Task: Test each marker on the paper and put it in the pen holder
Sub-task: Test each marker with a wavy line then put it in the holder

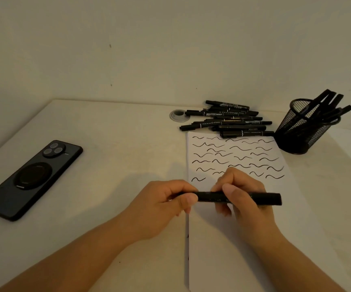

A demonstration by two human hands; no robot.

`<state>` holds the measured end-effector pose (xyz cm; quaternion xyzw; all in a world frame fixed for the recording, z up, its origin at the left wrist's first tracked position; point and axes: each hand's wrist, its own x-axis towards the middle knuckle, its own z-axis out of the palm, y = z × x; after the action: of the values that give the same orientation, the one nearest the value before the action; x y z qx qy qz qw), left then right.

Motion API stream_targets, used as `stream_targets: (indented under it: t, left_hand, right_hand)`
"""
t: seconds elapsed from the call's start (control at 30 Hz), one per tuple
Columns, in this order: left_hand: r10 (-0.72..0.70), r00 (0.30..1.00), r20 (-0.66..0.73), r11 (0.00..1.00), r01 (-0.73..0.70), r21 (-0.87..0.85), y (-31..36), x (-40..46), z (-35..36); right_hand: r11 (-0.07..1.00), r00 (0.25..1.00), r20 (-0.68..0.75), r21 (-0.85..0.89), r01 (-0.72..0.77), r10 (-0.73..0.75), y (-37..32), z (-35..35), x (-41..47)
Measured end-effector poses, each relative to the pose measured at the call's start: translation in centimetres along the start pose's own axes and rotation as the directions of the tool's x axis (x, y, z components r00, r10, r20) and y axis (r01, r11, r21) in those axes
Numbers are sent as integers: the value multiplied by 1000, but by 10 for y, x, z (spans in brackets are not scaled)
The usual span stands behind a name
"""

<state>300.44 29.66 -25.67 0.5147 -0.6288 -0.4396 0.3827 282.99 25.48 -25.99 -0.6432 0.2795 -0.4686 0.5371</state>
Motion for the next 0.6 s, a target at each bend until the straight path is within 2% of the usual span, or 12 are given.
stream_targets:
  t: [0.1, 0.2, 0.3, 0.4, 0.5, 0.6]
  left_hand:
    - [-5, 997, -83, 1000, 6, 18, -2, 1, -10]
    - [-14, 986, -165, 999, 21, 38, -4, 1, -19]
    - [-15, 968, -249, 999, 24, 30, -2, 4, -24]
    - [-1, 965, -261, 998, 17, 59, 4, 13, -24]
    - [55, 966, -252, 991, -21, 136, 20, 28, -17]
    - [184, 967, -178, 951, -130, 279, 40, 43, -3]
  right_hand:
    - [999, 993, -111, -22, -31, 28, -6, -8, 3]
    - [983, 978, -198, -156, -101, 69, -10, -21, 7]
    - [899, 990, -65, -415, -139, 123, -14, -28, 8]
    - [799, 989, 23, -592, -103, 144, -21, -33, 11]
    - [720, 989, 90, -693, -21, 115, -29, -34, 17]
    - [706, 993, 99, -708, 30, 57, -35, -36, 24]
